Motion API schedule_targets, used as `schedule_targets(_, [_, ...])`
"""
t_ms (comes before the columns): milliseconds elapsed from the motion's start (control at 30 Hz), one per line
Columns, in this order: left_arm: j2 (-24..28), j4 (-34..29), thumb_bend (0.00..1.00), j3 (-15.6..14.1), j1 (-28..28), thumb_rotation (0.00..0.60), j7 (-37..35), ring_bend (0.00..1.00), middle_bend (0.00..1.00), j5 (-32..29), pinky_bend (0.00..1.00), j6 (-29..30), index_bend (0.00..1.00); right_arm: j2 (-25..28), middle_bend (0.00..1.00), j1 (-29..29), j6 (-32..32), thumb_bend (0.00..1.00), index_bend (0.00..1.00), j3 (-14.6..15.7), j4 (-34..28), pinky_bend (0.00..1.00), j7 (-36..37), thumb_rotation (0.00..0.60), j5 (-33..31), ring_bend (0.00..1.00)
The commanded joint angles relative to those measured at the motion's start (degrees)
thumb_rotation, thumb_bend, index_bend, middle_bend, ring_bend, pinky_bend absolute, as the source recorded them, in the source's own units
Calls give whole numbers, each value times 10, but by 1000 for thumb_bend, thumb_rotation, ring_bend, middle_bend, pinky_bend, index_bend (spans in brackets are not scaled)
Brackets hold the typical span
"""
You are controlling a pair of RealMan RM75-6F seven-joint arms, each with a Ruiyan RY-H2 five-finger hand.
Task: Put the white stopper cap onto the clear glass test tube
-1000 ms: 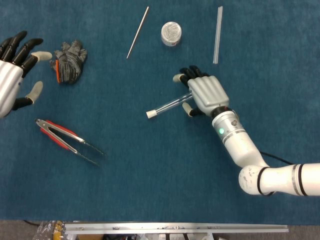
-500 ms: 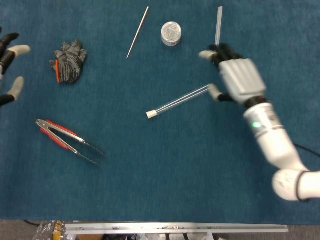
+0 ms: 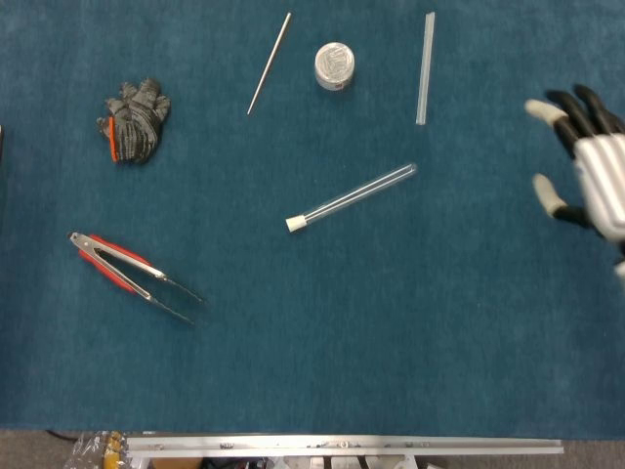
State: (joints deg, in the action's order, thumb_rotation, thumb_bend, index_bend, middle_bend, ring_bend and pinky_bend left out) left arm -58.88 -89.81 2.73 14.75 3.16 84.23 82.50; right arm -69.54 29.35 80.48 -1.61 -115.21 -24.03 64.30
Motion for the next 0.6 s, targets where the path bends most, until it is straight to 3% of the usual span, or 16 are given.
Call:
schedule_targets(33, [7, -8, 391, -12, -25, 600, 11, 0, 124, 9, 82, 27, 231, 40, 149, -61, 50, 339, 190, 49, -18, 218, 36, 600, 75, 30])
schedule_targets(267, [14, -22, 390, -29, -75, 600, 13, 0, 124, 29, 82, 86, 232, 72, 149, -145, 117, 339, 190, 90, -8, 218, 89, 600, 150, 30])
schedule_targets(600, [21, -35, 391, -46, -111, 600, 22, 0, 124, 52, 82, 111, 234, 93, 149, -202, 143, 340, 190, 90, 0, 218, 128, 600, 192, 30])
